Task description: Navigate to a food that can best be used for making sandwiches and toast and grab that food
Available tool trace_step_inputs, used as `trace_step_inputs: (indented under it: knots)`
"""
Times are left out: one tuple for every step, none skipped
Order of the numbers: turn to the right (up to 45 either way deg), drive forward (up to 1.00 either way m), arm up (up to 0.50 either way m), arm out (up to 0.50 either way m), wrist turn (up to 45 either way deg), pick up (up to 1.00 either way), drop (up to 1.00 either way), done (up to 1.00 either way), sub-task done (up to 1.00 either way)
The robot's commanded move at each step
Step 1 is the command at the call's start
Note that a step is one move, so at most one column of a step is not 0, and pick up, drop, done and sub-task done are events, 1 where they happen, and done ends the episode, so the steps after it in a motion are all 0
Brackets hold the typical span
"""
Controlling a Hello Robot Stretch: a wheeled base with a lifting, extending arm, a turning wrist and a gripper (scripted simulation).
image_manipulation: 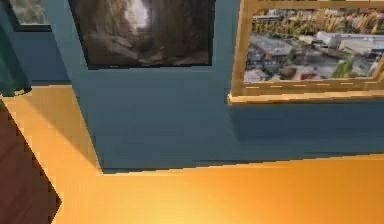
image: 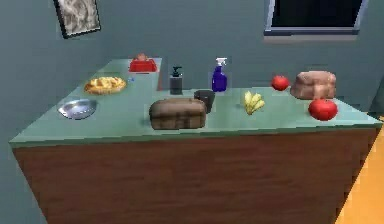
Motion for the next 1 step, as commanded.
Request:
trace_step_inputs:
  knots:
    - [-45.0,0.0,0.0,0.0,0.0,0.0,0.0,0.0,0.0]
